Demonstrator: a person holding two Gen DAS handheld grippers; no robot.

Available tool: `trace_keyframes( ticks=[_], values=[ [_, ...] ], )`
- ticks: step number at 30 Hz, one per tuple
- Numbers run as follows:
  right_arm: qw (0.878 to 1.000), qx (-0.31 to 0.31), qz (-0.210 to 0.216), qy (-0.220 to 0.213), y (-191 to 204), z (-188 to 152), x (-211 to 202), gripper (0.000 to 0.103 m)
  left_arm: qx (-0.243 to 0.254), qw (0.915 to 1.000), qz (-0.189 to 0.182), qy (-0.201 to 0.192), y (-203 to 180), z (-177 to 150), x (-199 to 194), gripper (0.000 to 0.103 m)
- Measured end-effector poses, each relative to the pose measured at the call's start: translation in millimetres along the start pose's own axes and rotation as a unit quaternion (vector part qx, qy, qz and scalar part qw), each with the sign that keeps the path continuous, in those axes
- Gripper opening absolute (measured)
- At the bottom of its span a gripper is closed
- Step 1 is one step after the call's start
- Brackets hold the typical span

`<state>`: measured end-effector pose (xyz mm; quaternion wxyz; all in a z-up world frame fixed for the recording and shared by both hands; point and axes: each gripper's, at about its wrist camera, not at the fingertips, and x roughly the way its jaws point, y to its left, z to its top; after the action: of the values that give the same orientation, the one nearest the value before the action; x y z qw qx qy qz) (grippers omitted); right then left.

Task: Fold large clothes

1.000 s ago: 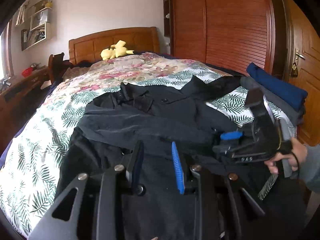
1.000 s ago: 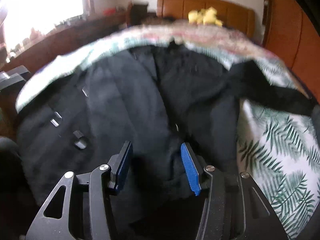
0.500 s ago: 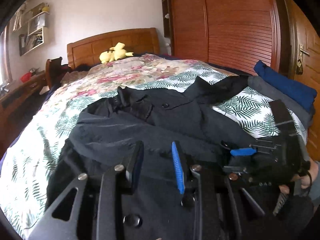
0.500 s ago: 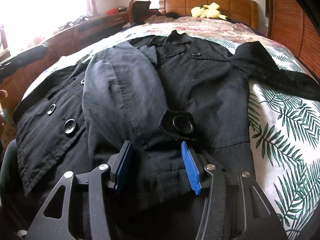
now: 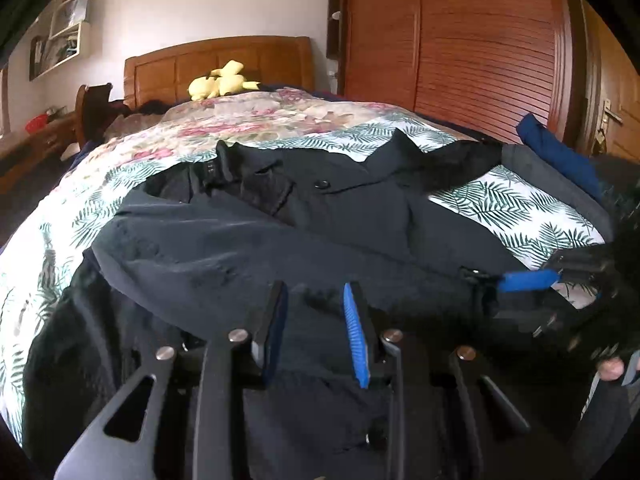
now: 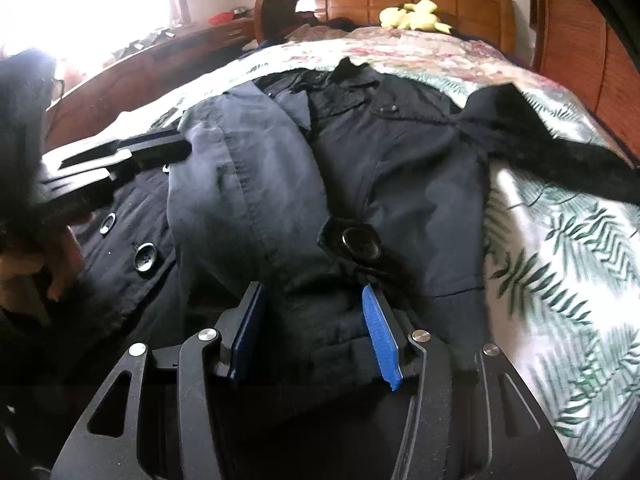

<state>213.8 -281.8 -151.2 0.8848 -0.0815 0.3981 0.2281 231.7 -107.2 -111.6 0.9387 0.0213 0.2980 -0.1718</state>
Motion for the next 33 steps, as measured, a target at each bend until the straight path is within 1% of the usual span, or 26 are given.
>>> trace_keyframes(
  ticks=[3, 5, 7, 9, 13, 15, 17, 22, 27, 30, 33],
  values=[
    [1.000, 0.005, -0.011, -0.023, -11.0, 12.7, -17.6, 0.051, -0.007, 1.0000, -0.003, -0.005, 1.8, -1.4, -2.3, 0.027],
    [0.999, 0.014, -0.024, -0.043, -25.1, 24.4, -26.3, 0.052, -0.011, 0.9999, -0.006, -0.007, 3.6, -2.8, -4.0, 0.027],
    [0.998, 0.025, -0.038, -0.048, -42.3, 35.5, -27.1, 0.054, -0.013, 0.9998, -0.010, -0.007, 4.3, -4.9, -4.5, 0.027],
    [0.997, 0.043, -0.041, -0.047, -62.0, 45.5, -23.4, 0.058, -0.013, 0.9998, -0.013, -0.004, 3.8, -6.9, -3.8, 0.027],
    [0.993, 0.092, -0.065, -0.043, -109.9, 63.7, -6.6, 0.062, -0.014, 0.9997, -0.018, -0.006, 3.3, -6.8, -6.0, 0.027],
    [0.989, 0.121, -0.080, -0.033, -136.9, 70.7, 4.2, 0.065, -0.017, 0.9996, -0.021, -0.006, 4.2, -7.4, -6.8, 0.027],
    [0.984, 0.140, -0.104, -0.023, -161.2, 75.8, 14.3, 0.066, -0.019, 0.9995, -0.023, -0.006, 5.0, -7.5, -6.6, 0.027],
    [0.976, 0.171, -0.136, -0.004, -210.7, 84.9, 31.9, 0.068, -0.022, 0.9994, -0.027, -0.001, 6.6, -7.6, -5.3, 0.027],
    [0.966, 0.212, -0.145, 0.002, -252.4, 88.7, 39.9, 0.068, -0.021, 0.9994, -0.029, 0.001, 5.9, -8.2, -4.9, 0.027],
    [0.959, 0.245, -0.145, 0.001, -272.5, 86.1, 42.4, 0.068, -0.020, 0.9994, -0.028, 0.003, 5.6, -8.5, -3.7, 0.027],
    [0.947, 0.284, -0.149, 0.005, -290.5, 81.2, 46.1, 0.068, -0.020, 0.9994, -0.028, 0.004, 5.7, -9.5, -3.4, 0.027]
  ],
)
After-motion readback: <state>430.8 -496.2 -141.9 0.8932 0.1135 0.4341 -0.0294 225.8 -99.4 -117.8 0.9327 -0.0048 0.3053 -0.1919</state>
